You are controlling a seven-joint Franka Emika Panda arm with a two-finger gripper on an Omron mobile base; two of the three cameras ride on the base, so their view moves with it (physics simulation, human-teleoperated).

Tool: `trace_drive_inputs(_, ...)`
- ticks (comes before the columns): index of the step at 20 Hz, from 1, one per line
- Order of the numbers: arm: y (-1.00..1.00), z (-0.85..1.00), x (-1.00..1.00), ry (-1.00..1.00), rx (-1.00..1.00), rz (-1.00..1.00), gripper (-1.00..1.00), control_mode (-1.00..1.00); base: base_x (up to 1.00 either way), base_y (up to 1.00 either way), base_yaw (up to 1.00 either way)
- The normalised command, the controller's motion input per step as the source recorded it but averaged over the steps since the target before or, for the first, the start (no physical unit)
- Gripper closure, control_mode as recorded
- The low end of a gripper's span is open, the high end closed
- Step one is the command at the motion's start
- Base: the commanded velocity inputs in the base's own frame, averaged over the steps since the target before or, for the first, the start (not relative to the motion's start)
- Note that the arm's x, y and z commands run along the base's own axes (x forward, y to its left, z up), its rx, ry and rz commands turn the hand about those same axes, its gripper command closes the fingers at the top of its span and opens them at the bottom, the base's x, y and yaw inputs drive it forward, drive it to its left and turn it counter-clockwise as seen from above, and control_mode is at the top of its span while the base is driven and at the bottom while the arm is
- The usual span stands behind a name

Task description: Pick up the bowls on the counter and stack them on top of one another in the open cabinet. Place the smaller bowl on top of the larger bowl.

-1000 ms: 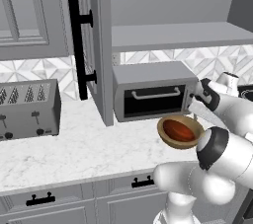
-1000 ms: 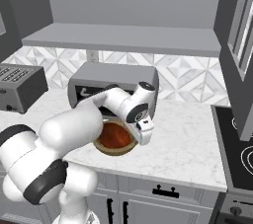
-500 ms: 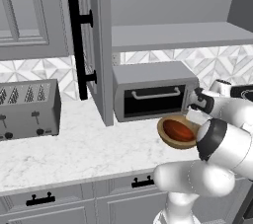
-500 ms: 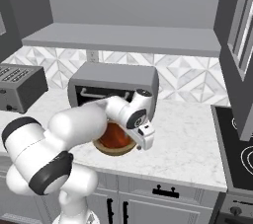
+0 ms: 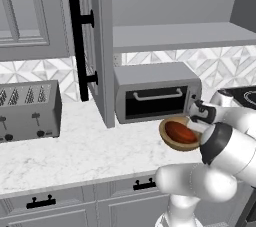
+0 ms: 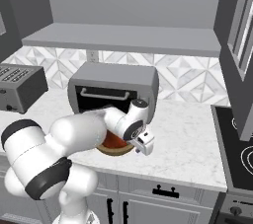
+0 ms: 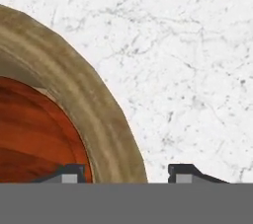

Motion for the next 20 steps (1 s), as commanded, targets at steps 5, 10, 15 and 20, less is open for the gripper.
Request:
trace_drive_inputs(5,0.00,0.06,-0.09,-0.05,0.01,0.00,1.00,-1.00,0.00,0.00,0.00)
trace_drive_inputs(10,0.00,0.91,-0.39,-0.13,0.08,-0.09,1.00,-1.00,0.00,0.00,0.00)
trace_drive_inputs(15,-0.01,1.00,-0.71,-0.20,0.13,-0.09,1.00,-1.00,0.00,0.00,0.00)
trace_drive_inputs(20,0.00,1.00,-0.28,-0.19,0.06,-0.13,1.00,-1.00,0.00,0.00,0.00)
